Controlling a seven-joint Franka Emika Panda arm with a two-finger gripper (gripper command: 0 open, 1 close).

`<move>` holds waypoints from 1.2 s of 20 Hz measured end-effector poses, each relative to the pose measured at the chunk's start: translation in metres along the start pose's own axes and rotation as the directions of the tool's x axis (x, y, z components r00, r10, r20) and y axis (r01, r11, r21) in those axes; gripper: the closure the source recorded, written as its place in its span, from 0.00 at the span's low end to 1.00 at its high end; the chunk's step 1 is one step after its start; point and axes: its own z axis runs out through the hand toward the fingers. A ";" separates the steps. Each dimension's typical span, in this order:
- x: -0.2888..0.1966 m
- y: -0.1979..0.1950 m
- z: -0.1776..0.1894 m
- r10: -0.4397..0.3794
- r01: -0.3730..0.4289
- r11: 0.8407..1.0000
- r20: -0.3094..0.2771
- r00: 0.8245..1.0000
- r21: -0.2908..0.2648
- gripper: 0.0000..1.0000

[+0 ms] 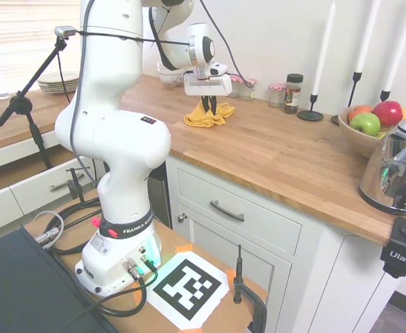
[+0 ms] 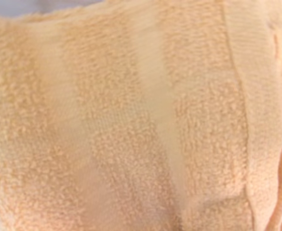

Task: Wipe the counter

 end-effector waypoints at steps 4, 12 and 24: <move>0.062 0.053 0.009 0.064 -0.064 0.998 0.043 0.997 0.006 1.00; 0.162 0.170 0.028 0.177 -0.181 0.983 0.102 0.979 0.034 1.00; 0.223 0.302 0.044 0.291 -0.307 0.948 0.156 0.944 0.090 1.00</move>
